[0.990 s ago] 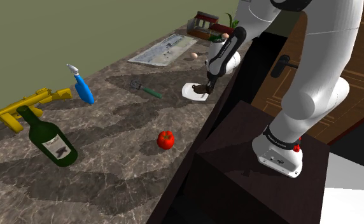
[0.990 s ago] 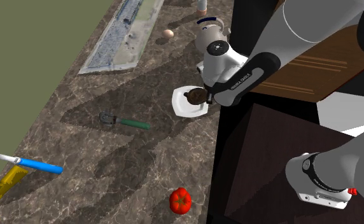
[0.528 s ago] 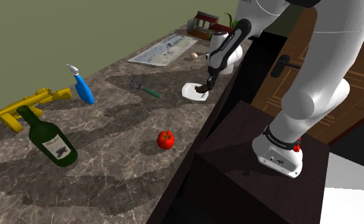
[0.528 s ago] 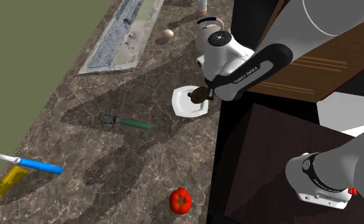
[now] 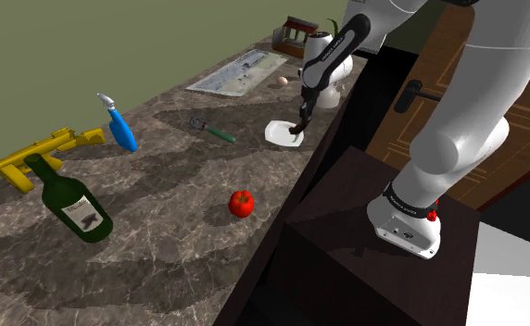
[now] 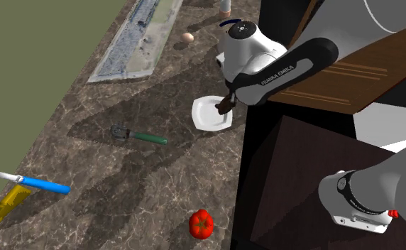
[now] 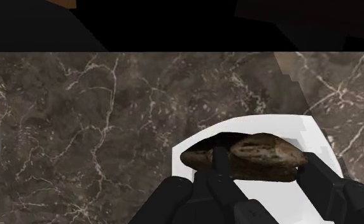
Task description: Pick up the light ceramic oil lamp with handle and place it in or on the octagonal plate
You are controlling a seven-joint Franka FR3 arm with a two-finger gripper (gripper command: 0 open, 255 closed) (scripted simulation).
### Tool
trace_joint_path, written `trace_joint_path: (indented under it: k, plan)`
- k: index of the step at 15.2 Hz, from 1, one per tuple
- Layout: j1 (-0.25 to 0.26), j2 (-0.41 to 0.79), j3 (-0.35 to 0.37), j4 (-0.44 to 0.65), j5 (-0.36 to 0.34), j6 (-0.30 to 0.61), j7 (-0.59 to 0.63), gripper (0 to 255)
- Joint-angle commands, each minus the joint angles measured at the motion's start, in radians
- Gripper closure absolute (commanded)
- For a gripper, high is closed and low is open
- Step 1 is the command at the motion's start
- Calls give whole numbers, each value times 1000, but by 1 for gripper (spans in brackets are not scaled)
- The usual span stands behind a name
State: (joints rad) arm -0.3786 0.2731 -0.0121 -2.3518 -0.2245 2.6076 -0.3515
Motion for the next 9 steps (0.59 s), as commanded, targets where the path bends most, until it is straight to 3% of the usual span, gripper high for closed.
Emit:
trace_joint_path:
  k: [1,9]
  plan:
    - [27,14,17,51,8,-42,32,255]
    - [36,115,3,61,-18,48,60,255]
